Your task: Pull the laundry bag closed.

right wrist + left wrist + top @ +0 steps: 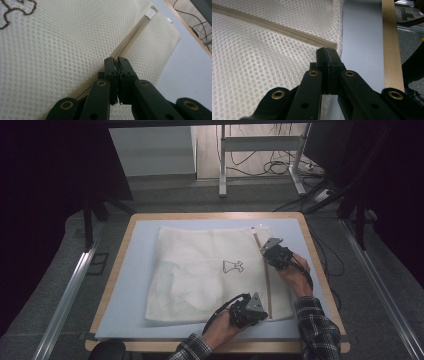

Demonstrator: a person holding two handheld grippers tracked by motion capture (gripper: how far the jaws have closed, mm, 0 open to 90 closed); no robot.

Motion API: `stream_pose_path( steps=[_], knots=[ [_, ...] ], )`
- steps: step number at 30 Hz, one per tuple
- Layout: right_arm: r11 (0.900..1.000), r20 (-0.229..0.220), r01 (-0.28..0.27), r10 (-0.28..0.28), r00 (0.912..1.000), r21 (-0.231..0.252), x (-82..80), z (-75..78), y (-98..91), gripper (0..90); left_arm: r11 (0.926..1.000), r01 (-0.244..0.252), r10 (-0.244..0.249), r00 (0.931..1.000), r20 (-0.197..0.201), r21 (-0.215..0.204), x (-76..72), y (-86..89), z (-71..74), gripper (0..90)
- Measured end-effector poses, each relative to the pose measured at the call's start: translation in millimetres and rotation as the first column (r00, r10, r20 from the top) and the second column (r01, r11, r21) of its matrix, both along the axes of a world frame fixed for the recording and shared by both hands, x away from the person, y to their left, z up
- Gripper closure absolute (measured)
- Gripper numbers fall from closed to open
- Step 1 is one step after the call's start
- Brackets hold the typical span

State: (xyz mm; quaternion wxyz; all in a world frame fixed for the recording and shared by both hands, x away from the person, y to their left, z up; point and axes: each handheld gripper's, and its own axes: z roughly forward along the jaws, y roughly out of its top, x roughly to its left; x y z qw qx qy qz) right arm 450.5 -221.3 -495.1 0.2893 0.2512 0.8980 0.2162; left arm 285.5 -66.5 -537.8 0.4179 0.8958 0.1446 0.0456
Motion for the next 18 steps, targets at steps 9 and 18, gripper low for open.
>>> stream_pose_path(
  steps=[9,18],
  knots=[
    [0.9999,0.005,0.003,-0.003,1.0,-0.011,6.5,-1.7,2.0,86.3,1.0,0.0,0.0,1.0,-0.001,0.0,0.1,0.0,0.0,90.0],
    [0.9998,0.011,0.005,-0.005,0.9999,-0.017,12.6,-2.2,4.3,86.3,1.0,-0.001,0.001,1.0,0.0,0.0,-0.1,0.0,0.0,90.0]
  ],
)
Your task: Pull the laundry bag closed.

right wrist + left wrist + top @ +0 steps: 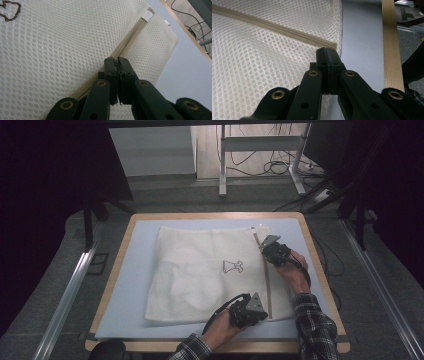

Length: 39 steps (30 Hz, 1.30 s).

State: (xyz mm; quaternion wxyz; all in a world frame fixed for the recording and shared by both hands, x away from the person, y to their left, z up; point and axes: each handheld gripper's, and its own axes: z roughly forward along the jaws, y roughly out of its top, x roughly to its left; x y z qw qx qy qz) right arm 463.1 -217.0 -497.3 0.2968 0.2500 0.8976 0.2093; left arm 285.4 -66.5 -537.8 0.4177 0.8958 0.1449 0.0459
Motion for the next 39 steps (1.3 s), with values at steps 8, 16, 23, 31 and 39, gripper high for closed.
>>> stream_pose_path(
  steps=[8,16,23,31,39],
  knots=[
    [1.0,0.006,0.006,-0.006,1.0,-0.003,5.9,-0.1,1.7,86.2,1.0,0.0,0.0,1.0,-0.001,-0.001,0.1,0.0,0.0,90.0],
    [0.9999,0.004,0.01,-0.01,0.9999,-0.008,14.2,-0.8,4.8,86.3,1.0,-0.002,0.002,1.0,0.0,-0.001,-0.3,-0.1,0.0,90.0],
    [0.9999,-0.006,0.015,-0.015,0.9999,-0.001,20.8,-0.5,6.6,86.0,1.0,-0.003,0.003,1.0,0.004,0.001,-0.8,-0.3,0.0,90.0],
    [0.9996,-0.018,0.023,-0.022,0.9996,0.019,26.0,-0.4,10.8,86.2,1.0,-0.002,0.002,1.0,0.007,0.002,-0.9,-0.3,0.1,90.0],
    [0.9994,-0.06,0.033,-0.032,0.9977,0.012,29.2,0.1,7.2,84.3,1.0,-0.003,0.003,1.0,0.009,0.002,-1.2,-0.3,0.0,90.0]
  ],
)
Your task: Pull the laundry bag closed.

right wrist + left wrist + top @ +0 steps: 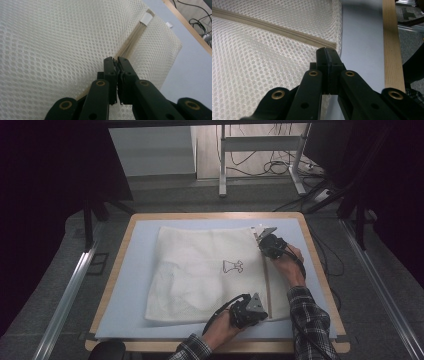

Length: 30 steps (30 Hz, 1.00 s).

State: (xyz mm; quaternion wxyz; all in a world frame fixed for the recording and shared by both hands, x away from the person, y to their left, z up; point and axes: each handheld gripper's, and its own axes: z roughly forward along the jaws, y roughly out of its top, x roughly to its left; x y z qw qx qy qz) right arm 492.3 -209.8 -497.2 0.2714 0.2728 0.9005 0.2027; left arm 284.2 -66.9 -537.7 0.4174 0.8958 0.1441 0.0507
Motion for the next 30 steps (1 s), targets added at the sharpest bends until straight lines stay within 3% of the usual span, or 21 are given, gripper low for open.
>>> stream_pose_path(
  steps=[3,9,14,30],
  knots=[
    [0.9995,-0.006,0.0,0.0,1.0,-0.031,-0.3,-1.2,-1.1,82.5,1.0,0.0,0.0,1.0,0.0,0.0,0.0,0.0,0.0,90.0],
    [0.9993,-0.025,-0.004,0.003,0.9997,-0.037,-0.2,-0.8,-3.7,84.2,1.0,0.0,0.0,1.0,0.0,0.0,0.1,0.0,0.0,90.0],
    [0.9961,0.004,-0.015,0.015,0.9999,-0.087,0.5,-1.3,-2.8,86.2,1.0,-0.001,0.001,1.0,-0.004,-0.002,0.3,0.1,0.0,90.0],
    [0.9979,0.022,0.014,-0.013,0.9997,-0.063,22.0,-4.8,1.0,86.3,1.0,0.002,-0.002,0.9999,-0.014,-0.005,1.5,0.5,-0.1,90.0]
  ],
)
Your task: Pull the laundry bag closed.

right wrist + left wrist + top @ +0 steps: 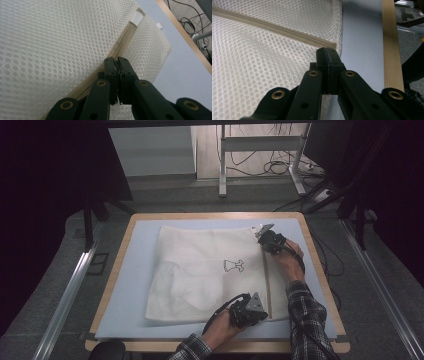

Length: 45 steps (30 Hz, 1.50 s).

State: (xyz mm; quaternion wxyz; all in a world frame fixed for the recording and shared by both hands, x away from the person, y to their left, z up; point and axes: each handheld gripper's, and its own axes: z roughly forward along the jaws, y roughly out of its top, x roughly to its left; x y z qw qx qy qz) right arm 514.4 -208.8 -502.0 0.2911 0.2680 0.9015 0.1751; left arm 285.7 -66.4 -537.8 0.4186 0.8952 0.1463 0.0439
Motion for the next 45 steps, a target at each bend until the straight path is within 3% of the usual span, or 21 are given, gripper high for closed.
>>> stream_pose_path(
  steps=[16,45],
  knots=[
    [0.9997,0.006,0.014,-0.015,0.9999,0.019,14.6,-0.8,2.2,86.2,1.0,-0.002,0.002,1.0,0.007,0.003,-0.9,-0.3,0.1,90.0],
    [0.9998,0.039,0.017,-0.016,0.9991,-0.009,33.4,-2.8,8.8,86.2,1.0,-0.002,0.002,1.0,0.004,0.002,-0.6,-0.2,0.0,90.0]
  ],
)
